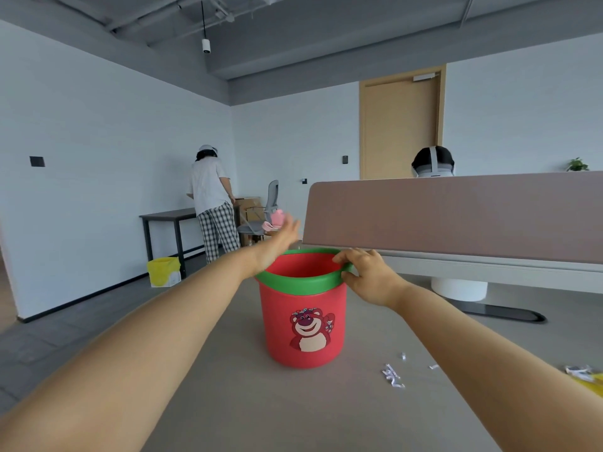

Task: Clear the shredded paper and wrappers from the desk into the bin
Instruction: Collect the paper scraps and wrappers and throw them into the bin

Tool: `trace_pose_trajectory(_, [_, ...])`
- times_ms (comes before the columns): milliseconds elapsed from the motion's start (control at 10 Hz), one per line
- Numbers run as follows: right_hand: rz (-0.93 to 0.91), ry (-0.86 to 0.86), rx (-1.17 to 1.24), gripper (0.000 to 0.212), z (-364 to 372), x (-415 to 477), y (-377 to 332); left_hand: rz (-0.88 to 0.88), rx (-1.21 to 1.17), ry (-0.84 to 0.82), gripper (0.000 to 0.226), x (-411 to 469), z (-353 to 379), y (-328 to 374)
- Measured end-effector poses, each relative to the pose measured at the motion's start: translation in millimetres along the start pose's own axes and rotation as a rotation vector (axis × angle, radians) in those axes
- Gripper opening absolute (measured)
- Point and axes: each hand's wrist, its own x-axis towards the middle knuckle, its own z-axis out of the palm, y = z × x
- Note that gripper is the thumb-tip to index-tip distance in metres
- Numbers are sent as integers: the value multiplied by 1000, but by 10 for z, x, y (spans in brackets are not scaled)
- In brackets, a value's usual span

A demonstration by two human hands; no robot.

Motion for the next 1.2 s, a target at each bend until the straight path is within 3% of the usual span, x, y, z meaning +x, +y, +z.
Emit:
trace_pose_trajectory(100, [4, -5, 5, 29, 10, 0, 6, 43, -2, -121, 69, -61, 36, 36])
trace_pose_trajectory(200, [12, -7, 9, 28, 25, 1, 22, 55, -17, -53, 77, -50, 8, 90])
trace_pose_trajectory(300, [23, 1, 26, 27, 33, -5, 38, 31, 23, -96, 74, -7, 20, 81])
trace_pose_trajectory(400, [17, 8, 33, 27, 40, -16, 38, -112, 126, 73, 100, 120, -27, -124])
trace_pose_trajectory(500, [30, 14, 37, 26, 34, -25, 41, -198, 118, 132, 120, 252, -97, -336])
trace_pose_trajectory(600, [76, 23, 48, 25, 29, -42, 34, -152, 108, 97, 117, 7, -29, -176])
trace_pose_trajectory(700, [61, 25, 47, 24, 46, -42, -2, -51, 255, -104, 109, -132, -8, -252])
trace_pose_trajectory(800, [58, 28, 43, 24, 65, -33, -18, -45, 187, -80, 108, -175, -172, -308])
trace_pose_trajectory(900, [58, 28, 37, 23, 67, -39, -27, 71, -173, 15, 78, -275, -220, -121])
trace_pose_trajectory(1000, [56, 18, 29, 22, 62, -51, -27, 114, -504, 70, 76, -260, -97, 125])
trace_pose_trajectory(1100, [53, 11, 19, 23, 46, -65, -14, 102, -599, 82, 79, -143, 12, 174])
trace_pose_trajectory(1200, [54, 7, 30, 24, 39, -81, 7, 137, -437, 60, 68, -112, 47, 132])
